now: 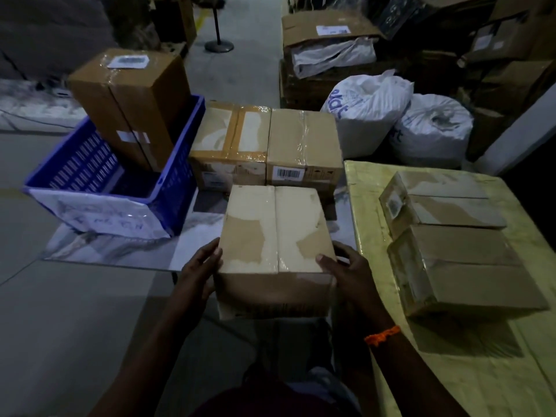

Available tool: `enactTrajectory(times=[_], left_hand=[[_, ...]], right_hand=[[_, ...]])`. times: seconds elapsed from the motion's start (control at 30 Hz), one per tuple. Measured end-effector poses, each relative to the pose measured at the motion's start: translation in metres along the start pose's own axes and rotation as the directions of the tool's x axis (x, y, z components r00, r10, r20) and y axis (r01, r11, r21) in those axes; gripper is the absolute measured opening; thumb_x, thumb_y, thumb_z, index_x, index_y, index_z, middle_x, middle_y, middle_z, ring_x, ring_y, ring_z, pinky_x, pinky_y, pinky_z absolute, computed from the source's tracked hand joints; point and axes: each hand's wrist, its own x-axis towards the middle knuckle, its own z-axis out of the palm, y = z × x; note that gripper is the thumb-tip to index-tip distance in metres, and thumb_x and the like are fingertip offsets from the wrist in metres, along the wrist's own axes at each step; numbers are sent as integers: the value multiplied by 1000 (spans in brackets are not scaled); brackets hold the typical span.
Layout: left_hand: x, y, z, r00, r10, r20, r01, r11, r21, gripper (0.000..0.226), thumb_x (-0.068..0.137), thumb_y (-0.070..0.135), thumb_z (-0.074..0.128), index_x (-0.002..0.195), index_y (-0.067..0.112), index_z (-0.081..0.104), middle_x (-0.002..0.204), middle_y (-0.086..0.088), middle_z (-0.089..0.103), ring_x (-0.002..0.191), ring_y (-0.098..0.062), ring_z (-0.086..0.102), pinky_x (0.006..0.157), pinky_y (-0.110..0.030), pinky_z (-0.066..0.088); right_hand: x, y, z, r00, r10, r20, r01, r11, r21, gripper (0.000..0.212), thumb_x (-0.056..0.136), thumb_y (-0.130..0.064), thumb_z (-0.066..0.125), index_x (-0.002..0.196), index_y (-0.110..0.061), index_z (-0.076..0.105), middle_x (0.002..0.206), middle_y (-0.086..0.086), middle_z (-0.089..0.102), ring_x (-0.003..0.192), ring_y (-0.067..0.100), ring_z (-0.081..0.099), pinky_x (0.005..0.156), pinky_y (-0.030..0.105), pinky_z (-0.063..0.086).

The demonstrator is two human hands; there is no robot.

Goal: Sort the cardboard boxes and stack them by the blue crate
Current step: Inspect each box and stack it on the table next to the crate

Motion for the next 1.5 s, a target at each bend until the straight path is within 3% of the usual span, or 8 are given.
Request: enactTrajectory(times=[0.27,0.43,0.6,0.77,0.9,1.07,1.3,1.5], left_hand=[[-11,-32,-8,993,-109,-38,109,994,8,29,101,24,57,129,29,63,127,15,61,116,-5,54,85,-30,49],[-6,-47,-17,988,-152,-27,152,988,17,34,99,29,60,133,28,64,136,4,62,125,-17,56,86,-34,49],[5,-45,-22,986,-167,-17,167,985,41,35,96,41,61,126,25,69,129,2,70,122,-20,64,87,-38,53],[30,-37,-20,980,-176,-97,181,983,41,48,102,56,47,131,23,65,129,6,69,120,-16,62,89,-36,50],[57,-22,-14,978,-186,-97,191,980,46,51,102,55,46,131,18,64,130,2,68,119,-18,63,91,-37,51],[90,9,8,981,-167,-98,182,967,176,24,100,36,64,119,22,66,130,-5,67,118,-21,63,94,-39,53],[102,23,23,987,-138,-77,151,967,204,44,101,35,62,138,12,55,134,-10,61,123,-29,58,90,-38,50],[88,32,28,998,-32,-45,39,985,168,22,101,44,57,115,28,63,118,11,63,116,-12,58,89,-36,49]], right_hand=[[-13,55,-2,999,37,-31,-40,995,-91,39,91,-11,77,128,-8,67,119,6,72,107,20,69,71,12,56],[-11,67,-5,997,71,-37,-75,989,-128,28,93,-13,75,120,-17,69,110,-3,74,102,17,72,83,28,61],[-1,58,-8,994,104,-36,-106,991,-86,22,96,-11,70,118,-9,69,105,-4,72,99,11,68,68,10,53],[22,41,-7,979,201,-14,-201,979,39,20,99,-21,68,116,-10,70,111,9,75,107,27,72,85,41,62],[49,14,-7,947,321,25,-318,919,232,25,104,-32,61,110,-10,71,96,1,79,91,17,75,72,29,61],[87,-6,0,935,336,112,-350,926,145,27,102,-42,61,112,-19,73,106,6,77,94,20,71,87,39,55],[98,-29,18,932,347,105,-356,931,78,40,100,-55,59,119,-21,70,106,-2,72,96,19,65,73,34,51],[78,-42,3,983,175,51,-182,965,187,34,104,-45,56,129,-25,67,120,-3,74,116,20,66,102,47,53]])
